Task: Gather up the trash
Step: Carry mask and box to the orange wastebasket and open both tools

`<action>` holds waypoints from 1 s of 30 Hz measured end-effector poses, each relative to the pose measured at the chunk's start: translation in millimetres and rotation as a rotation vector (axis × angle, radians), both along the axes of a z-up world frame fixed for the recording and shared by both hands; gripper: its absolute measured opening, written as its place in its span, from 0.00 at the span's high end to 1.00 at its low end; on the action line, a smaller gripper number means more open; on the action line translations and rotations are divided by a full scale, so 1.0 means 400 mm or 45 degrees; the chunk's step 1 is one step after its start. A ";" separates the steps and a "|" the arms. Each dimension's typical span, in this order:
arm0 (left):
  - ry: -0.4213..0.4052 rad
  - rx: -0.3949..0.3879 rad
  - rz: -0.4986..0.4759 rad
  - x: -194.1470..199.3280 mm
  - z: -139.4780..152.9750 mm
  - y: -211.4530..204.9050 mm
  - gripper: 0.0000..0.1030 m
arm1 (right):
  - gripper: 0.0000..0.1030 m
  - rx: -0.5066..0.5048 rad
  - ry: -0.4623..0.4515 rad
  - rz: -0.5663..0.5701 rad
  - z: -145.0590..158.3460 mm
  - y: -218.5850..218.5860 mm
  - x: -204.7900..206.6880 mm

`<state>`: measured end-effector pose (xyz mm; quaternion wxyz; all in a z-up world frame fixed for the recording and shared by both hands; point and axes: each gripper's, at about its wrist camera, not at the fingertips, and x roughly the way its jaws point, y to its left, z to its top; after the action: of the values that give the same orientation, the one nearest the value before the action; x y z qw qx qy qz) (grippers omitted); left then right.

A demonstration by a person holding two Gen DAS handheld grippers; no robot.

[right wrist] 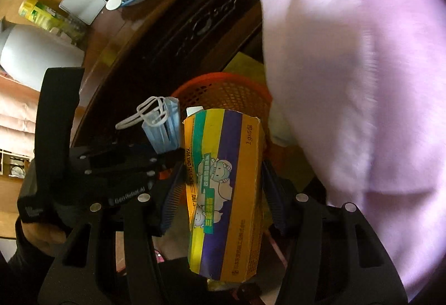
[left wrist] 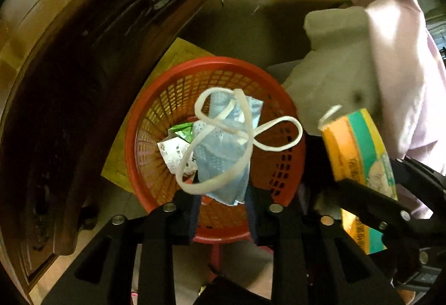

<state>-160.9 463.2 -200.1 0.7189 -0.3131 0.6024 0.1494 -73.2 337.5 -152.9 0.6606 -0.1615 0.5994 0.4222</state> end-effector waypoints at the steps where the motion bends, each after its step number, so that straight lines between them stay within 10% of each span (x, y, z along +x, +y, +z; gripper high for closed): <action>1: 0.001 0.010 -0.002 0.000 -0.003 0.002 0.61 | 0.43 -0.007 -0.004 -0.008 -0.010 0.007 0.003; 6: -0.004 0.033 0.015 -0.010 -0.005 0.012 0.40 | 0.35 0.054 0.030 -0.024 -0.015 0.025 0.011; 20: -0.019 0.117 0.028 -0.032 0.076 0.005 0.37 | 0.32 0.156 -0.072 -0.025 0.103 -0.070 -0.015; 30: -0.105 0.241 -0.081 0.013 0.223 -0.099 0.37 | 0.32 0.249 -0.356 -0.146 0.285 -0.265 0.009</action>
<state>-155.7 423.7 -110.9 0.7737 -0.2304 0.5653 0.1697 -69.8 231.4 -38.8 0.7730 -0.1192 0.4660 0.4135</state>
